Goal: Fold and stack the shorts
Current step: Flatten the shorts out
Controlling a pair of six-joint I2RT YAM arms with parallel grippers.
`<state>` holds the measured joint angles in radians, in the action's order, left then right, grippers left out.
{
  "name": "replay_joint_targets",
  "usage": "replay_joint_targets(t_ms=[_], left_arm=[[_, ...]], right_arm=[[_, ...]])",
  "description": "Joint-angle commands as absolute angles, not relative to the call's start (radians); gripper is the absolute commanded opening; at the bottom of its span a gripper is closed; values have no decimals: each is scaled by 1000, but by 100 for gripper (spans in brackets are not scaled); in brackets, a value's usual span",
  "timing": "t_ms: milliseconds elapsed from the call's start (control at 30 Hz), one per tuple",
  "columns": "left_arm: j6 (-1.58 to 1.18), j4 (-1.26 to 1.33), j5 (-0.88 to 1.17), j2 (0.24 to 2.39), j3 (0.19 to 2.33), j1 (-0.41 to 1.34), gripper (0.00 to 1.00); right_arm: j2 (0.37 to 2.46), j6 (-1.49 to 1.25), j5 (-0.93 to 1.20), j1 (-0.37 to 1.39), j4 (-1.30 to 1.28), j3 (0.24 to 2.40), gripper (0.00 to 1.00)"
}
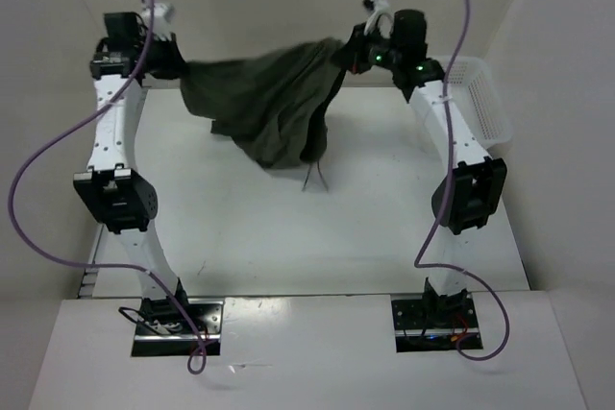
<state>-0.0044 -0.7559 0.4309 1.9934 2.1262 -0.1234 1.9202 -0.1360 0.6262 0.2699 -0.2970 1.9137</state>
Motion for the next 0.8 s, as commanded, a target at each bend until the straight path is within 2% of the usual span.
replay_joint_targets(t_ms=[0, 233, 333, 400, 567, 767], left_arm=[[0, -775, 382, 1896, 2348, -150, 0], [0, -785, 345, 1752, 2346, -150, 0], [0, -795, 345, 1658, 2150, -150, 0], [0, -795, 336, 1573, 1937, -150, 0], [0, -795, 282, 1375, 1558, -127, 0], [0, -897, 258, 1246, 1200, -109, 0]], right_arm=[[1928, -61, 663, 209, -342, 2176, 1], [1801, -65, 752, 209, -313, 2076, 1], [1715, -5, 761, 209, -357, 1923, 1], [1662, 56, 775, 209, -388, 1740, 1], [1440, 195, 761, 209, -481, 1322, 1], [1247, 356, 787, 209, -644, 1060, 1]])
